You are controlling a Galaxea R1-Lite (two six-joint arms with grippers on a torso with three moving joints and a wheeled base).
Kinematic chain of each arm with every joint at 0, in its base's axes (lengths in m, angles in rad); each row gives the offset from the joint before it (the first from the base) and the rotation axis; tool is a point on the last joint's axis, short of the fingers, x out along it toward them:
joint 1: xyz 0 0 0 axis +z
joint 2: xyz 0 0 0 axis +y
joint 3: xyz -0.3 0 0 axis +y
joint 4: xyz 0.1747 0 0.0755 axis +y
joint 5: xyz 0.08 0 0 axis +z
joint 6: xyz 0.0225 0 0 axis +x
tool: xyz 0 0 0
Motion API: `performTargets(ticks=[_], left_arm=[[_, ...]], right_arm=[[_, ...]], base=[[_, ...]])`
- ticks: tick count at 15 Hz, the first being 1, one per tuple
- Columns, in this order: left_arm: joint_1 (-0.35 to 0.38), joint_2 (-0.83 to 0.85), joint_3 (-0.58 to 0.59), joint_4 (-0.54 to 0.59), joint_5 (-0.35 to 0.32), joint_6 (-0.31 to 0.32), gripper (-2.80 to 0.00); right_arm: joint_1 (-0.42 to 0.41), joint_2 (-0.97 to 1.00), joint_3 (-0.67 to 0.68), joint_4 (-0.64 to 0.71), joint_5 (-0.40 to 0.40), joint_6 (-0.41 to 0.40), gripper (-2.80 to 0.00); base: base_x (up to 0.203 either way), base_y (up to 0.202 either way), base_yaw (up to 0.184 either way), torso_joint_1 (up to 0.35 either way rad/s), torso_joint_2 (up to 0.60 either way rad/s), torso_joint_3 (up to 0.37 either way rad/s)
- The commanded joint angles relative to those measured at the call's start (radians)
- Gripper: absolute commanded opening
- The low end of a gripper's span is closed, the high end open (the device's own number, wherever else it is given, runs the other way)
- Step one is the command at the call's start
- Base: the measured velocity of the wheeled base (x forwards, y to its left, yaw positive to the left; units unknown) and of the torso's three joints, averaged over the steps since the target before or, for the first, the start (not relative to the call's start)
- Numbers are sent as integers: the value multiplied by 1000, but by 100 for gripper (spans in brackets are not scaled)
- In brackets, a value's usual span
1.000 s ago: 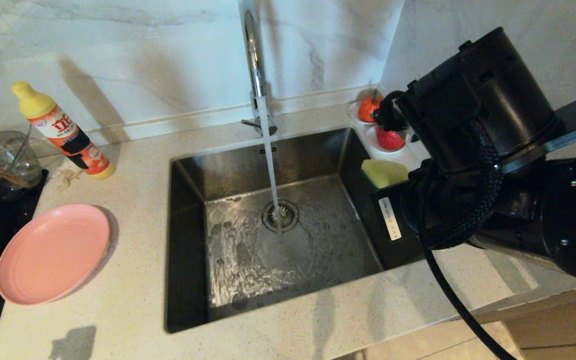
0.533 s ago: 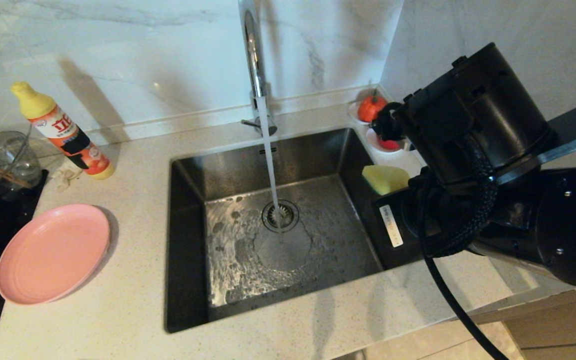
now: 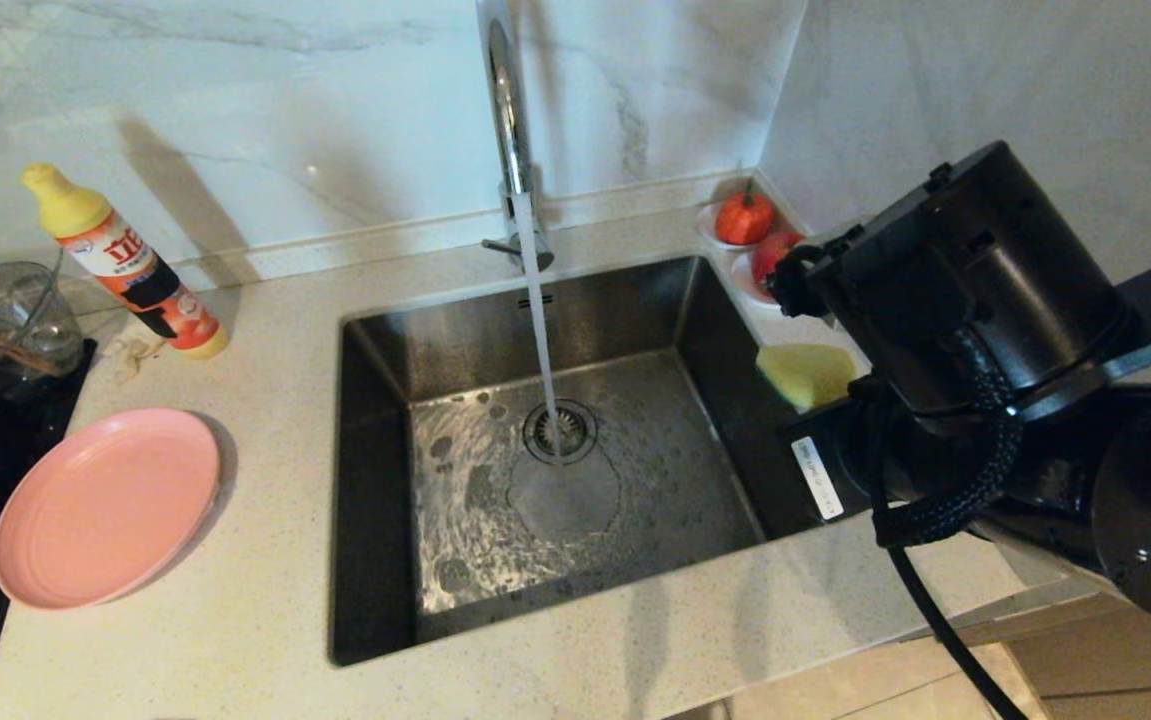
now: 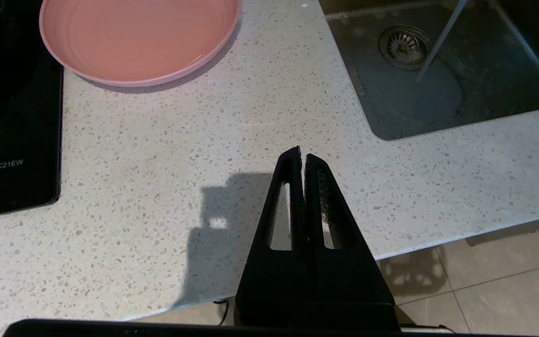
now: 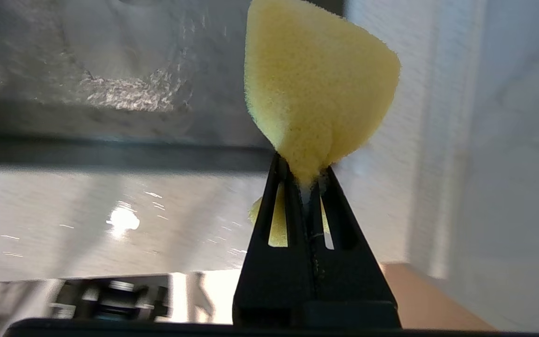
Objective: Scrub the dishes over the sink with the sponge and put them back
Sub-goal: Put down the sponge
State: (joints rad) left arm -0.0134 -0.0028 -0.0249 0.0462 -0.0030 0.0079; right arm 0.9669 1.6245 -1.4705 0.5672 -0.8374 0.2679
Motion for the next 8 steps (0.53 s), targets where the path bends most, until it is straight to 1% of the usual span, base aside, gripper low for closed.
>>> performTargets(ticks=[1,2,4,6,8], left_arm=[[0,0,0,0,0,0,-280],[1,0,0,0,0,0,-280],[1,0,0,0,0,0,-280],[0,0,0,0,0,0,-280],[0,0,0,1,0,0,-280]], right_arm=[[-14,-34,51,3,-19,-10,-280],[-21,-44,87,3,-24,-19,-280],[-90,-51,170,-12,-33,-24,-280],[-143,-71,229,-77,-33,-32,-280],[-157,-67,254,-85,-32,-21,-280]], base=[[0,0,0,0,0,0],[0,0,0,0,0,0],[0,0,0,0,0,0],[0,0,0,0,0,0],[0,0,0,0,0,0]])
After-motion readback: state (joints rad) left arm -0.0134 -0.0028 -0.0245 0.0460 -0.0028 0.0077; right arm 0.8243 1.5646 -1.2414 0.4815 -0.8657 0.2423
